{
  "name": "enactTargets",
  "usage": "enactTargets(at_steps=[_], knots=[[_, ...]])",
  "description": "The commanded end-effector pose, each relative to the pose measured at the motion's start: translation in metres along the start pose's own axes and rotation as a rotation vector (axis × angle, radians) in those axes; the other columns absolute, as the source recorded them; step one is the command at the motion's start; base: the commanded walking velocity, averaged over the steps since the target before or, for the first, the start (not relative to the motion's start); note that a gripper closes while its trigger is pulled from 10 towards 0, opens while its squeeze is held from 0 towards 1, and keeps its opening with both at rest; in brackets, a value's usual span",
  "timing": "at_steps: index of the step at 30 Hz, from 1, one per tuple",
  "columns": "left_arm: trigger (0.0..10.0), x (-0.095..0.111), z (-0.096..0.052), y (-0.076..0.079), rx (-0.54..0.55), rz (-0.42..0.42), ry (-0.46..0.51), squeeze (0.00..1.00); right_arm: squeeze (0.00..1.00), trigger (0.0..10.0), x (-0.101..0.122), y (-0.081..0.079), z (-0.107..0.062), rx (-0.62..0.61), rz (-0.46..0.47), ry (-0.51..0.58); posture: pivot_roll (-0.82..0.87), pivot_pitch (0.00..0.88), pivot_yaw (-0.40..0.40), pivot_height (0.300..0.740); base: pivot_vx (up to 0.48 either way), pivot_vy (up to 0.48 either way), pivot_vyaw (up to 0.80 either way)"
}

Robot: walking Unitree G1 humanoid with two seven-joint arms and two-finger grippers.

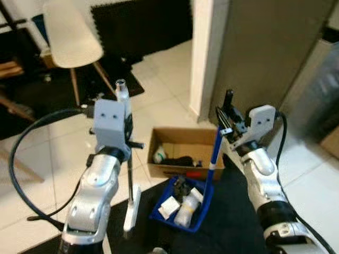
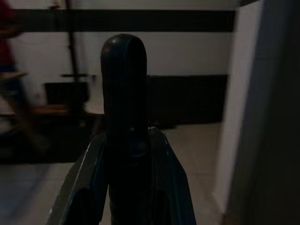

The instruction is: Sweep floor

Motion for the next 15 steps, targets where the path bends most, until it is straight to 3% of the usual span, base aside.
enactTargets(at_steps=[1,3,10,12,15], knots=[[10.0,0.000,-0.001,0.002,0.004,-0.015,0.004,0.00,0.00,10.0,0.004,0.002,0.000,-0.011,0.001,0.019,0.13,0.100,0.009,0.740,0.000,0.000,0.41],[10.0,-0.013,-0.001,0.002,0.007,-0.065,-0.049,0.00,0.00,10.0,0.001,0.008,-0.001,-0.057,0.055,0.009,0.13,0.099,0.010,0.740,0.000,0.000,0.00],[10.0,-0.021,-0.003,0.005,-0.008,-0.045,-0.063,0.00,0.00,10.0,-0.005,0.015,-0.007,-0.123,0.102,0.015,0.13,0.099,0.010,0.740,0.000,0.000,0.00],[10.0,-0.038,-0.007,0.013,-0.038,-0.010,-0.100,0.00,0.00,10.0,-0.017,0.023,-0.021,-0.218,0.108,0.013,0.13,0.099,0.012,0.740,0.000,0.000,0.00],[10.0,-0.046,-0.010,0.017,-0.054,-0.008,-0.117,0.00,0.00,10.0,-0.022,0.032,-0.028,-0.301,0.093,0.009,0.13,0.099,0.012,0.740,0.000,0.000,0.00]])
Point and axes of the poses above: a point about 5 cm out from each wrist's last joint towards the gripper, its own z axis pointing out of the wrist towards the gripper, its own x axis along the axis of the wrist's last joint, y = z × x, the point moved 4 cm from there along z, pointing out of the wrist towards the gripper, and after that the axes turned 8 degrees about z, right-handed, at the moved point
